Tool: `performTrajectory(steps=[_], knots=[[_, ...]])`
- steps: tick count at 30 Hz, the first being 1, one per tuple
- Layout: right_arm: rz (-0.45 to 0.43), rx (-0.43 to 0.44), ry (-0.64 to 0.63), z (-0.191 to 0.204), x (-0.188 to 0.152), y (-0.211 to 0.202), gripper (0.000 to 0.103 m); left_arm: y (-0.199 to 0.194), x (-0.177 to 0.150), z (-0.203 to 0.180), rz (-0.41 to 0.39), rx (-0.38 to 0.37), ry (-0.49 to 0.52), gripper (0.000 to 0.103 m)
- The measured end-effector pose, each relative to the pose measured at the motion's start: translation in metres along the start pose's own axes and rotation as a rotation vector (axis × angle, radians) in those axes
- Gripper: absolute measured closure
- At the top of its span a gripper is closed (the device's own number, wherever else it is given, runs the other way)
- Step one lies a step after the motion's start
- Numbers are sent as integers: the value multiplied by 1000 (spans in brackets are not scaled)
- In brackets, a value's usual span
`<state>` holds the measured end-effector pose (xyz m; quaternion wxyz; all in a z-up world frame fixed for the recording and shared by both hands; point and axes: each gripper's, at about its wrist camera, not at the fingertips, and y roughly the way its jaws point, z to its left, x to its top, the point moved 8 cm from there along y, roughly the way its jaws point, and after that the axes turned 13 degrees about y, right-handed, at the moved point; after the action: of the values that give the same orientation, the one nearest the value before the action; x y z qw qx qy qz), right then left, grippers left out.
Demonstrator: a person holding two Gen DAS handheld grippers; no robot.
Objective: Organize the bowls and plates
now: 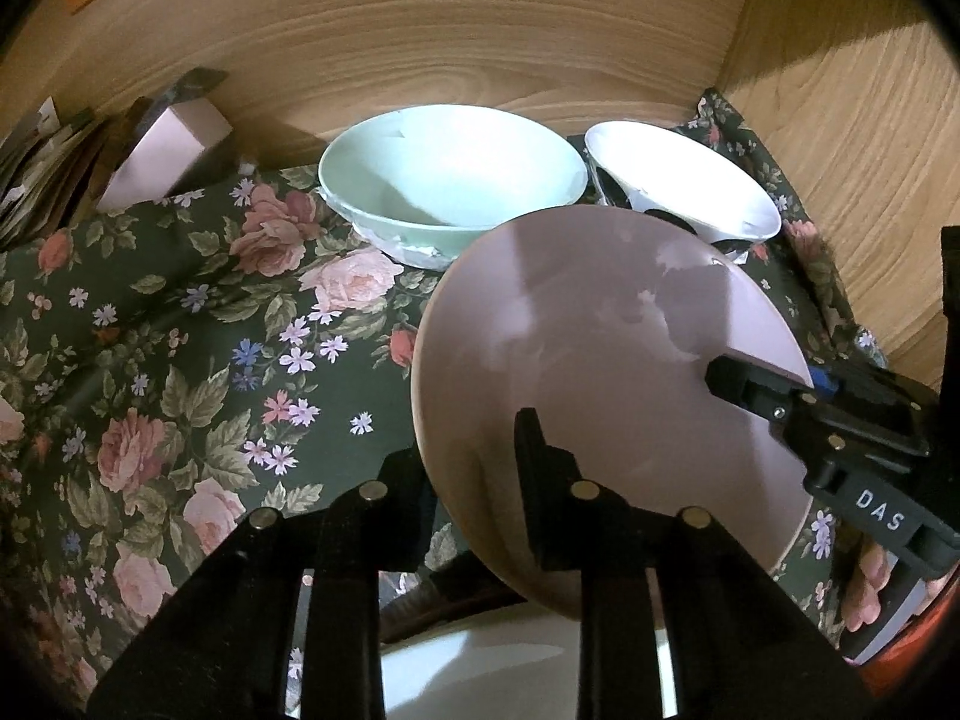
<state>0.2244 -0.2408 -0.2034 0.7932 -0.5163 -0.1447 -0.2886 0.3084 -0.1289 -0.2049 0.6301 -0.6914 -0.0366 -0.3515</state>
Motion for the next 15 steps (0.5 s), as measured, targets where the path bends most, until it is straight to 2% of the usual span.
performTrajectory(steps=[8, 15], knots=[[-44, 1, 23, 0, 4, -13, 83, -11, -2, -3, -27, -6, -13, 79], [-92, 11, 11, 12, 11, -33, 83, -35, 2, -3, -84, -3, -10, 79]])
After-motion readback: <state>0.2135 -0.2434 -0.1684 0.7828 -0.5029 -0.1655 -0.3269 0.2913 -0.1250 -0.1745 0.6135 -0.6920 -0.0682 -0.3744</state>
